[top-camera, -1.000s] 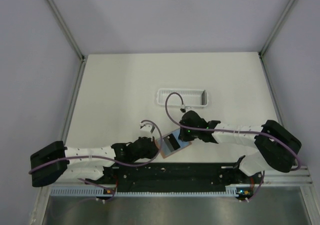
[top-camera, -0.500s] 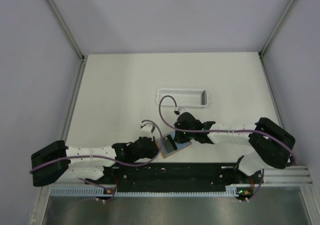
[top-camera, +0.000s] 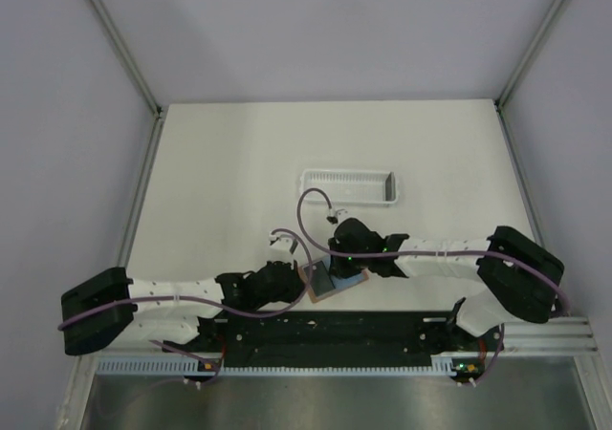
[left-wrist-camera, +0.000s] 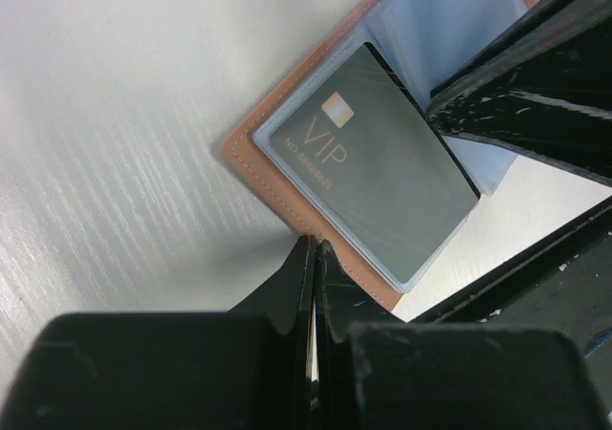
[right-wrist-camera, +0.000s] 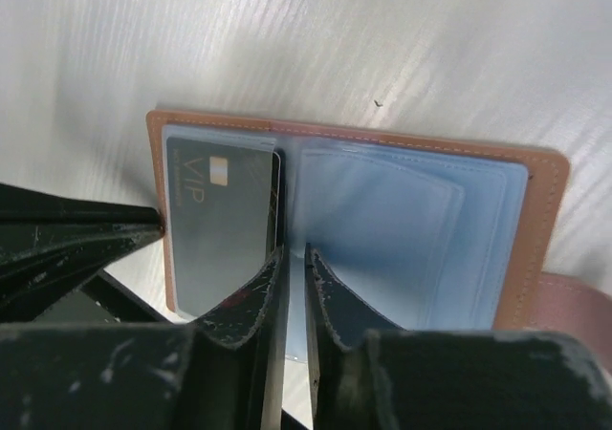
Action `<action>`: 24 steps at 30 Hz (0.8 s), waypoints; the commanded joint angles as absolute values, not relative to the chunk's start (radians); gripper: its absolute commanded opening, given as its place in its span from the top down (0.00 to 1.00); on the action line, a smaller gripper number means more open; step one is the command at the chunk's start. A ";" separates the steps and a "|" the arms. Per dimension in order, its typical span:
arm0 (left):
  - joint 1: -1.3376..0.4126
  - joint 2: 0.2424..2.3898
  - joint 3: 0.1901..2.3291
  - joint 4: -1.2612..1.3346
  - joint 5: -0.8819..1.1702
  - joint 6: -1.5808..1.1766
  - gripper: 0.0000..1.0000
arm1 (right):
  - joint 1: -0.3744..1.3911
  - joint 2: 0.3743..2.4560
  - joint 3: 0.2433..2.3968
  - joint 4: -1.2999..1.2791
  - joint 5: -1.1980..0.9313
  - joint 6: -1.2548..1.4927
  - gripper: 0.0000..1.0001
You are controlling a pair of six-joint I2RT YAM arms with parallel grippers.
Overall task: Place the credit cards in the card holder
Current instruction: Insert the credit card into the card holder.
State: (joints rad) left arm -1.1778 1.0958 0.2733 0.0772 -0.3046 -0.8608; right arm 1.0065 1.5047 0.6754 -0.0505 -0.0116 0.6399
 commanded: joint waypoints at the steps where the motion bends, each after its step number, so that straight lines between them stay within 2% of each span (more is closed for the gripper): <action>1: -1.178 1.126 0.284 0.057 -0.301 -0.844 1.00 | 1.032 1.372 0.726 -0.162 0.092 0.597 0.79; 4: -1.178 1.134 0.291 0.057 -0.299 -0.842 1.00 | 1.029 1.296 0.745 -0.276 0.224 0.583 0.57; 6: -1.178 1.137 0.296 0.057 -0.298 -0.841 1.00 | 1.026 1.261 0.774 -0.374 0.323 0.589 0.47; 9: -1.178 1.140 0.302 0.055 -0.299 -0.831 1.00 | 0.996 1.235 0.804 -0.488 0.396 0.588 0.38; 16: -1.178 1.147 0.316 0.048 -0.302 -0.821 1.00 | 0.896 1.238 0.772 -0.522 0.345 0.546 0.34; 20: -1.178 1.143 0.308 0.049 -0.305 -0.828 1.00 | 0.888 1.232 0.753 -0.500 0.359 0.528 0.44; 24: -1.178 1.144 0.305 0.052 -0.302 -0.831 1.00 | 0.864 1.265 0.732 -0.471 0.336 0.526 0.44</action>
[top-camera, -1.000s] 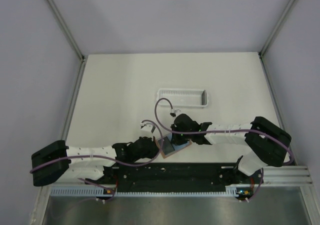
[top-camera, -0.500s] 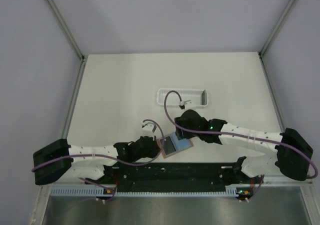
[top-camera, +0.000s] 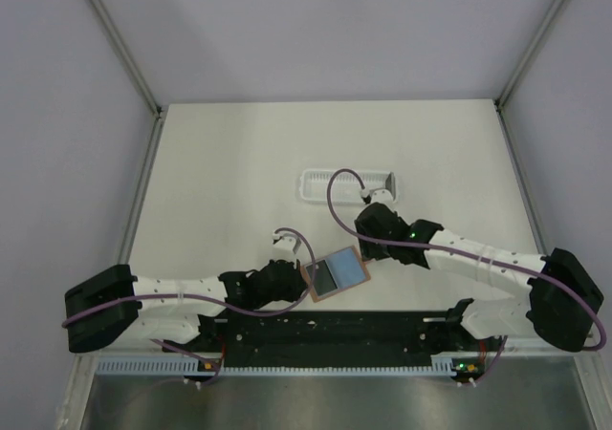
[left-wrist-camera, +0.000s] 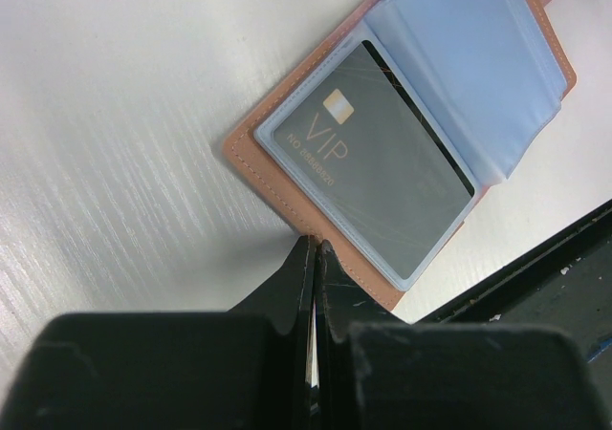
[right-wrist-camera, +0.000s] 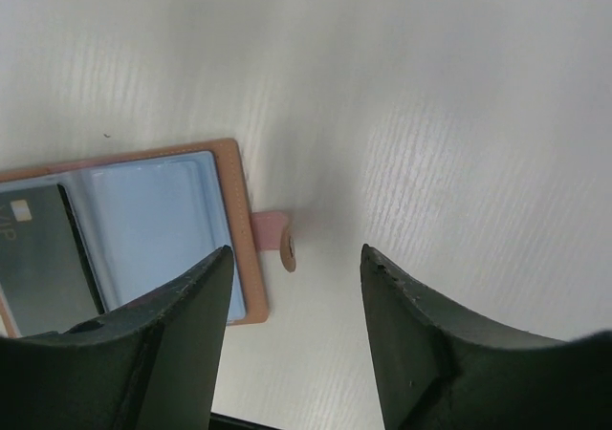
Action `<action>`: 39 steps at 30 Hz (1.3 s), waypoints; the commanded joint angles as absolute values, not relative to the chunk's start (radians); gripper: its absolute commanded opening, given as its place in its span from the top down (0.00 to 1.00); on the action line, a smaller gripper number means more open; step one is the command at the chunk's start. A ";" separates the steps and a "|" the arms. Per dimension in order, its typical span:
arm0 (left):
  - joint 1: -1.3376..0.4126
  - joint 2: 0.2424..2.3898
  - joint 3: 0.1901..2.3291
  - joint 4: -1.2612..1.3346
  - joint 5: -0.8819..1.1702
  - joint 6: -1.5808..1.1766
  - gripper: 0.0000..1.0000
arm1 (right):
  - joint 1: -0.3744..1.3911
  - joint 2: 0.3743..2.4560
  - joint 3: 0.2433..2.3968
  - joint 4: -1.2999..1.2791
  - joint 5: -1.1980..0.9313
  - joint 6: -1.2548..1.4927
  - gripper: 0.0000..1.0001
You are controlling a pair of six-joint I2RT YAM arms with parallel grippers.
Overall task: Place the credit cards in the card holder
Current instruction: Insert the credit card into the card holder, then close the card holder at the center of the board.
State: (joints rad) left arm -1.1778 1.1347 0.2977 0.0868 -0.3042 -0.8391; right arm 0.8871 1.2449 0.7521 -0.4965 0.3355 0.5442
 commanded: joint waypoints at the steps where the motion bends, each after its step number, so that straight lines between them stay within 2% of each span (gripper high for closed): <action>1: -1.178 1.144 0.305 0.051 -0.301 -0.830 1.00 | 0.864 1.267 0.727 -0.459 0.322 0.523 0.44; 7: -1.178 1.138 0.302 0.046 -0.301 -0.831 1.00 | 0.862 1.299 0.703 -0.405 0.291 0.525 0.47; 12: -1.178 1.138 0.301 0.044 -0.302 -0.831 1.00 | 0.862 1.328 0.704 -0.397 0.294 0.518 0.64; 16: -1.178 1.141 0.302 0.044 -0.301 -0.833 1.00 | 0.864 1.335 0.698 -0.382 0.298 0.515 0.81; 18: -1.178 1.143 0.302 0.044 -0.301 -0.833 1.00 | 0.862 1.332 0.695 -0.376 0.302 0.515 0.94; 20: -1.178 1.144 0.301 0.046 -0.301 -0.833 1.00 | 0.862 1.318 0.692 -0.370 0.301 0.511 1.00; 25: -1.178 1.170 0.310 0.084 -0.281 -0.824 1.00 | 0.862 1.203 0.684 -0.362 0.207 0.483 1.00; 30: -1.178 1.241 0.366 0.126 -0.270 -0.805 1.00 | 0.864 1.077 0.667 -0.299 0.004 0.476 1.00; 34: -1.178 1.284 0.400 0.135 -0.271 -0.808 1.00 | 0.867 1.084 0.663 -0.230 -0.184 0.495 1.00; 39: -1.178 1.208 0.342 0.130 -0.311 -0.871 1.00 | 0.902 1.135 0.631 -0.085 -0.270 0.555 1.00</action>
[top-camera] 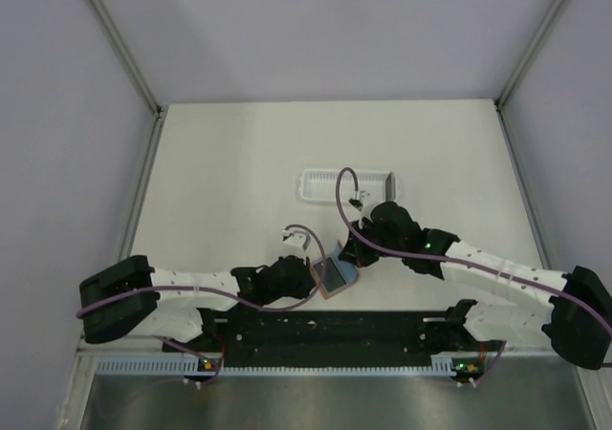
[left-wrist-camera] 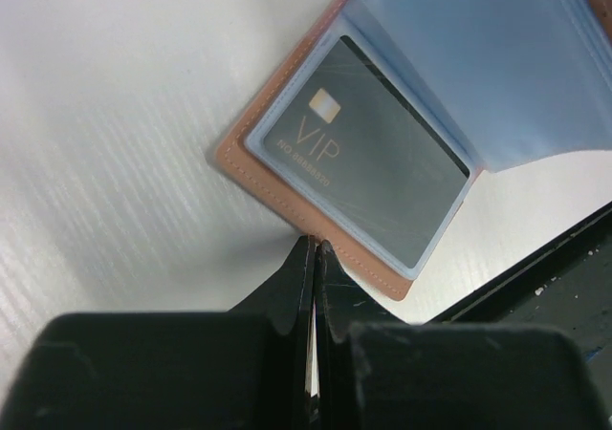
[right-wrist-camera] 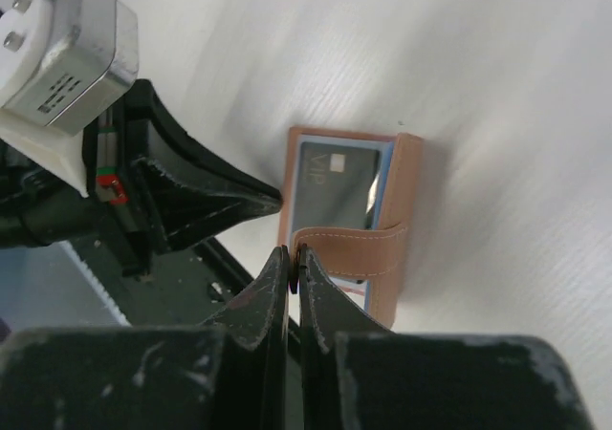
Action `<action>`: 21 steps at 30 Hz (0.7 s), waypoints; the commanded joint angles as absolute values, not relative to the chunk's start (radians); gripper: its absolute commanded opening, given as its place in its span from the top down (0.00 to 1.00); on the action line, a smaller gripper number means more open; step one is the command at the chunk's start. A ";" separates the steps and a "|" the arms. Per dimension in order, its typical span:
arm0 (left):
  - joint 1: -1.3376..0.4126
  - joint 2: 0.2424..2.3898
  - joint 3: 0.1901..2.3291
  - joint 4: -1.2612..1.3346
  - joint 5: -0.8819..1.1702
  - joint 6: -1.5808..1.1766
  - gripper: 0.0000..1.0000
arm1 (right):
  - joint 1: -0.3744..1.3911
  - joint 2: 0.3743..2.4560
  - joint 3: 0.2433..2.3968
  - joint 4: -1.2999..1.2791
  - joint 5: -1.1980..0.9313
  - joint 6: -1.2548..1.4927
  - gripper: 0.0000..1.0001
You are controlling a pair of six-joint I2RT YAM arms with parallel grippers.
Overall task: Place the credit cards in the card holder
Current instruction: Close the card holder at the center of the board.
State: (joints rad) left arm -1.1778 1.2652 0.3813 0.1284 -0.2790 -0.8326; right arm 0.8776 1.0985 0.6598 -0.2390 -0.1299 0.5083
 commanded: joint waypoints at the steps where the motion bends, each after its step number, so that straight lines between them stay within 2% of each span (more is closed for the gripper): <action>1: -1.178 1.174 0.316 0.130 -0.319 -0.886 1.00 | 0.908 1.149 0.621 -0.042 -0.293 0.570 1.00; 4: -1.178 1.077 0.241 0.108 -0.345 -0.926 1.00 | 0.933 1.195 0.609 0.053 -0.336 0.610 1.00; 8: -1.178 0.887 0.198 -0.046 -0.377 -0.972 1.00 | 0.971 1.282 0.606 0.158 -0.364 0.656 1.00; 15: -1.178 0.540 0.230 -0.313 -0.449 -0.956 1.00 | 1.017 1.474 0.609 0.357 -0.420 0.732 1.00; 16: -1.178 0.511 0.239 -0.337 -0.463 -0.956 1.00 | 1.020 1.501 0.615 0.374 -0.426 0.736 0.98; 18: -1.178 0.463 0.247 -0.373 -0.488 -0.951 1.00 | 1.022 1.543 0.620 0.408 -0.433 0.742 0.83; 20: -1.178 0.449 0.244 -0.387 -0.506 -0.951 1.00 | 1.022 1.540 0.626 0.405 -0.428 0.736 0.67; 21: -1.178 0.451 0.241 -0.390 -0.508 -0.954 1.00 | 1.023 1.526 0.632 0.385 -0.420 0.726 0.55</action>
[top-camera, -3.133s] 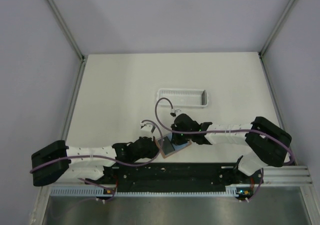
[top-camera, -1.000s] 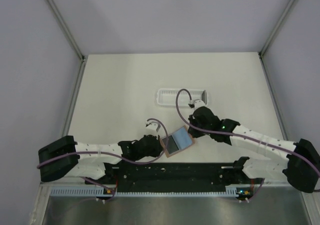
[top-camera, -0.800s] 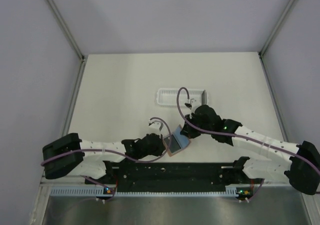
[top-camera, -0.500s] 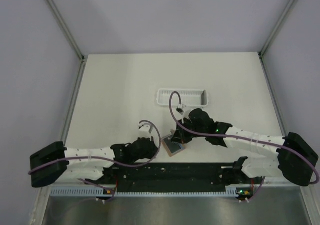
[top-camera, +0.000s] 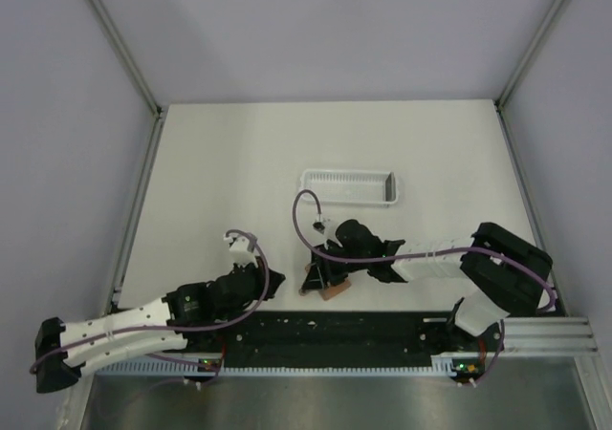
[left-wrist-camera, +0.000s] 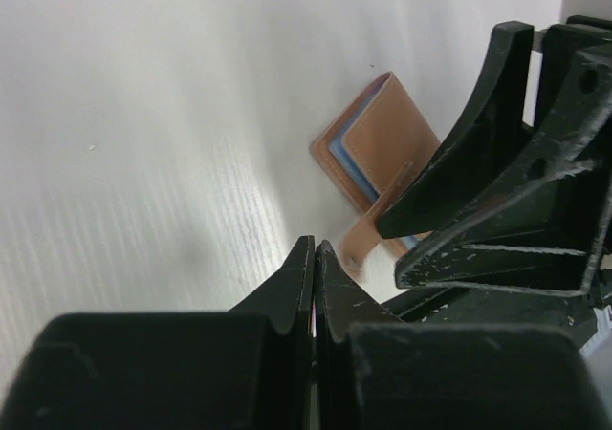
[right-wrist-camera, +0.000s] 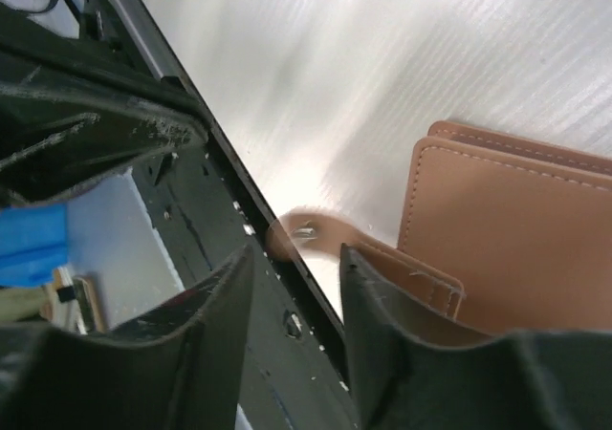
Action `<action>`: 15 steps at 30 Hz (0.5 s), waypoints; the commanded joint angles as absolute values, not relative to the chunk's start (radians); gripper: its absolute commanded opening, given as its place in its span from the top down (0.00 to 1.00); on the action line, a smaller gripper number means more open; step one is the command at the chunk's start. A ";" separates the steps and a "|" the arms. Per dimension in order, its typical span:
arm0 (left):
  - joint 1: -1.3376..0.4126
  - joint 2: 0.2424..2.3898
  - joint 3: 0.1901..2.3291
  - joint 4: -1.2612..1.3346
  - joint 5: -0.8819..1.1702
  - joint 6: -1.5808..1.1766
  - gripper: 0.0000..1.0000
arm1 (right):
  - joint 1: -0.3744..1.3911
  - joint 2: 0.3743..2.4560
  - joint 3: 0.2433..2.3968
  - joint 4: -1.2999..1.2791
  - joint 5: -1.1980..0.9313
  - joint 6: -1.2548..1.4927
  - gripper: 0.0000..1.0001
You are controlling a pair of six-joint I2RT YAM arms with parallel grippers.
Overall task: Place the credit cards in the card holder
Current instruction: Close the card holder at the center of the board.
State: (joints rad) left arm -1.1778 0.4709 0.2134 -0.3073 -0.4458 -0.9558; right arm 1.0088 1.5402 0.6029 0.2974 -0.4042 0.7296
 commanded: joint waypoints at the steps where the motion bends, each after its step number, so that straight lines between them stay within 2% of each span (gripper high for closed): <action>1: -1.178 0.453 0.238 -0.387 -0.506 -0.957 1.00 | 1.023 1.504 0.641 0.364 -0.410 0.713 0.50; 6: -1.178 0.497 0.235 -0.336 -0.497 -0.953 1.00 | 1.017 1.346 0.655 0.240 -0.332 0.652 0.45; 10: -1.178 0.541 0.264 -0.296 -0.503 -0.908 1.00 | 0.999 1.211 0.638 0.097 -0.157 0.634 0.49; 12: -1.178 0.569 0.294 -0.281 -0.512 -0.882 1.00 | 0.979 1.177 0.615 0.042 -0.077 0.640 0.64; 14: -1.178 0.592 0.320 -0.264 -0.520 -0.858 1.00 | 0.950 1.175 0.589 0.032 -0.063 0.646 0.84; 15: -1.178 0.610 0.331 -0.253 -0.522 -0.842 1.00 | 0.946 1.186 0.577 0.041 -0.069 0.646 0.88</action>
